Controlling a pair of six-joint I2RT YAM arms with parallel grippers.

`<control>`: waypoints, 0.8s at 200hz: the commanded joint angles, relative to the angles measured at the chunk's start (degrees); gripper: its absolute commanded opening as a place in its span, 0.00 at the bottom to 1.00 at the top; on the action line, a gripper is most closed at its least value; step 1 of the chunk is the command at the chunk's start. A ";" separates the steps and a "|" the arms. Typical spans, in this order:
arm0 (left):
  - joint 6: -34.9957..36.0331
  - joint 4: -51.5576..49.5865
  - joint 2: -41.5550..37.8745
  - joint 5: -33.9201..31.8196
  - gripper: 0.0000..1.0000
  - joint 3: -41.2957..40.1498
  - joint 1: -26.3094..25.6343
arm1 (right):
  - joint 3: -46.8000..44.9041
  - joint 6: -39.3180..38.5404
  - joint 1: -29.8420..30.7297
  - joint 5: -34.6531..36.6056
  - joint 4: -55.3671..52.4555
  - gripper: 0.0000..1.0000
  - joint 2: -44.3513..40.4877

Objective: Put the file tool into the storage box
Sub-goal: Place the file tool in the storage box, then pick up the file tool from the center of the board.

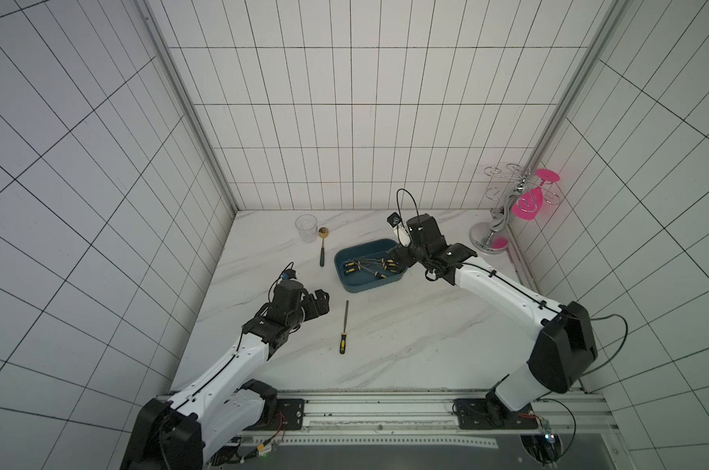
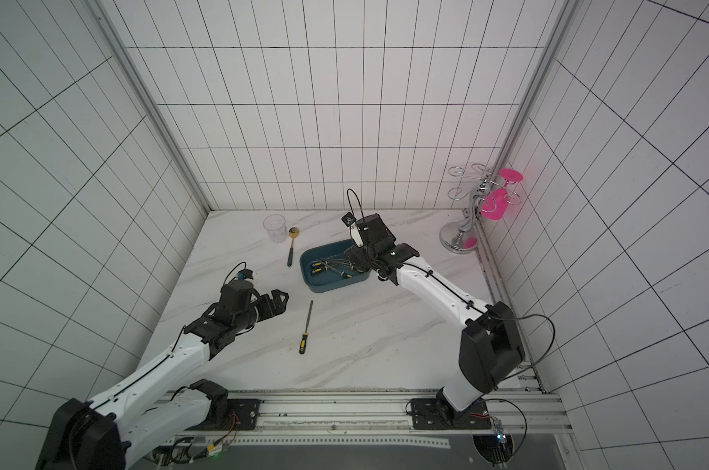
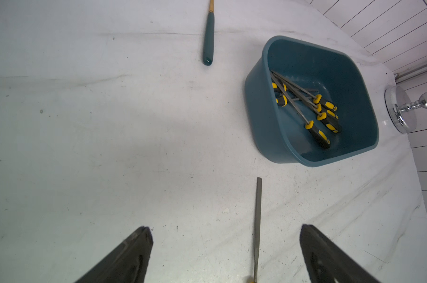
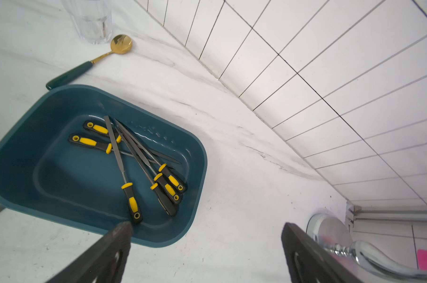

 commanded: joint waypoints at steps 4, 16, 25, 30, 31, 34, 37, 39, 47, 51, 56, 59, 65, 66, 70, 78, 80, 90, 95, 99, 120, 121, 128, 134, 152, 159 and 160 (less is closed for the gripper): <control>1.74 0.64 -2.22 -1.18 0.98 -1.35 0.64 | -7.59 15.52 -0.54 -4.10 -0.66 0.99 -5.78; 2.51 1.53 -3.15 -2.39 0.98 -2.25 0.73 | -11.55 20.36 -0.62 -8.13 0.67 0.99 -9.82; 2.39 2.08 -3.96 -2.49 0.98 -2.77 0.82 | -14.24 24.37 -0.54 -10.37 0.87 1.00 -12.57; 2.55 2.33 -4.53 -2.29 0.98 -2.99 0.86 | -15.55 26.95 -0.54 -11.02 1.10 0.98 -13.83; 2.56 2.41 -4.63 -2.21 0.98 -3.03 0.84 | -15.93 27.53 -0.54 -11.14 1.20 0.97 -14.09; 2.63 2.81 -4.87 -2.11 0.98 -3.25 0.83 | -16.97 29.26 -0.54 -11.57 1.43 0.95 -14.68; 2.61 3.07 -5.24 -2.13 0.98 -3.55 0.82 | -17.99 30.97 -0.54 -12.01 1.78 0.94 -15.44; 2.53 3.25 -5.45 -2.15 0.98 -3.69 0.82 | -18.56 32.10 -0.54 -12.30 1.97 0.93 -15.83; 2.16 4.12 -6.49 -2.80 0.98 -4.60 0.82 | -21.39 36.02 -0.44 -14.43 3.29 0.90 -17.02; 2.13 4.41 -6.96 -3.04 0.98 -4.93 0.82 | -22.69 37.59 -0.39 -15.86 3.81 0.89 -17.55; 2.21 4.59 -7.72 -3.22 0.98 -5.25 0.87 | -24.13 39.27 -0.22 -17.52 4.56 0.88 -17.84; 2.28 4.60 -8.19 -3.31 0.98 -5.41 0.83 | -24.79 40.32 -0.08 -18.32 4.71 0.87 -17.87; 2.30 4.73 -9.08 -3.53 0.98 -5.72 0.82 | -26.29 42.00 0.38 -19.31 4.92 0.86 -17.89; 2.35 4.75 -9.23 -3.53 0.98 -5.76 0.82 | -26.49 42.21 0.53 -19.41 4.91 0.86 -17.88; 2.35 5.04 -9.65 -3.72 0.98 -6.06 0.82 | -27.21 42.96 1.17 -19.54 4.96 0.86 -17.73; 2.17 5.99 -10.49 -3.84 0.98 -6.97 0.83 | -28.41 43.86 2.81 -18.90 4.60 0.85 -17.37; 2.14 6.42 -10.56 -3.81 0.98 -7.23 0.82 | -28.68 44.20 3.33 -18.37 4.46 0.85 -17.23; 1.88 9.44 -10.97 -2.97 0.98 -8.84 0.80 | -29.60 45.36 6.09 -15.69 3.60 0.85 -16.46; 1.78 10.53 -10.92 -2.31 0.98 -9.38 0.82 | -29.88 45.96 7.61 -14.13 3.27 0.85 -16.07; 1.82 11.09 -10.77 -1.67 0.98 -9.52 0.82 | -30.02 46.33 8.83 -13.16 3.12 0.85 -15.63; 2.06 10.97 -7.98 -0.78 0.98 -8.33 0.91 | -29.41 47.47 14.25 -9.52 2.39 0.85 -12.50; 2.05 10.90 -7.85 -0.88 0.98 -8.20 0.91 | -29.32 47.46 14.50 -9.29 2.37 0.86 -12.28; 1.89 10.30 -6.70 -1.45 0.98 -7.58 0.91 | -28.56 47.61 16.05 -7.92 2.02 0.86 -10.89; 1.66 9.64 -5.83 -2.19 0.98 -7.00 0.91 | -27.56 47.77 17.25 -6.81 1.35 0.86 -9.48; 0.66 6.54 -3.61 -5.28 0.99 -4.88 1.08 | -24.53 48.86 20.47 -4.66 0.07 0.86 -4.86; 0.40 5.84 -3.14 -6.23 0.99 -4.39 1.22 | -23.57 49.15 21.56 -4.66 0.15 0.86 -3.16; 0.34 5.79 -3.05 -6.33 0.98 -4.30 1.24 | -23.42 49.22 21.76 -4.66 0.11 0.86 -2.91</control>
